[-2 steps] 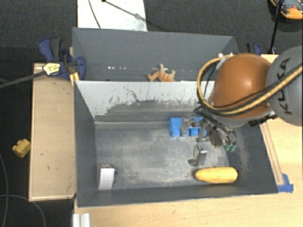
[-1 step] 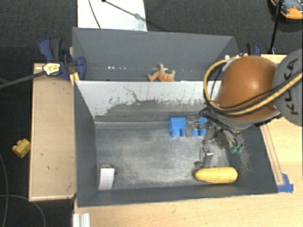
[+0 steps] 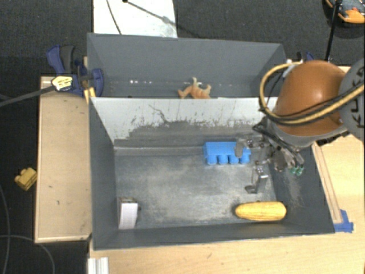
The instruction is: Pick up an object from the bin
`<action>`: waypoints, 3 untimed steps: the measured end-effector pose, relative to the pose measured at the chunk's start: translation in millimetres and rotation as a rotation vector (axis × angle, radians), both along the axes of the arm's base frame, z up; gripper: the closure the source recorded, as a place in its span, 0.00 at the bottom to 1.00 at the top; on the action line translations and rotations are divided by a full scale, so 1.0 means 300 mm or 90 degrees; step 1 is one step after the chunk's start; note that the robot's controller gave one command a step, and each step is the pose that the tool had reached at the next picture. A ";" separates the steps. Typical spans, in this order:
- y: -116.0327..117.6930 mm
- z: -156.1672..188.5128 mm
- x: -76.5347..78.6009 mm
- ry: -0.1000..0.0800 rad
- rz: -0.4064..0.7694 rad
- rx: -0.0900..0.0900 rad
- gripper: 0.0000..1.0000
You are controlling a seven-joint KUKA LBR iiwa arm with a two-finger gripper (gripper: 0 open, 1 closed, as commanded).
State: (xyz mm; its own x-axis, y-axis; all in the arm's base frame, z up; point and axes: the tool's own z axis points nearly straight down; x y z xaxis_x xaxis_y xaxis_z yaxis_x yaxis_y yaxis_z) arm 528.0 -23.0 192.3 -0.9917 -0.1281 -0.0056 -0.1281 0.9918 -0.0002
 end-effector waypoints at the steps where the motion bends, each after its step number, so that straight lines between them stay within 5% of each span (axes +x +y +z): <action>1: -0.035 -0.045 -0.050 0.002 0.117 -0.001 0.00; 2: -0.025 -0.102 -0.060 0.002 0.229 -0.001 0.00; 3: -0.100 -0.141 -0.083 0.002 0.109 0.000 0.00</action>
Offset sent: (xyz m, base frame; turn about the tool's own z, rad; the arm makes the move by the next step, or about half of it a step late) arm -0.0214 -0.0035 -0.0563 -0.1219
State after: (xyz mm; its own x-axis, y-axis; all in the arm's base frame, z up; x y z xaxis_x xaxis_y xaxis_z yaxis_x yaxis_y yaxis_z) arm 503.2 -52.9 150.0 -0.9553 -0.2955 -0.0022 -0.2955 0.9553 0.0004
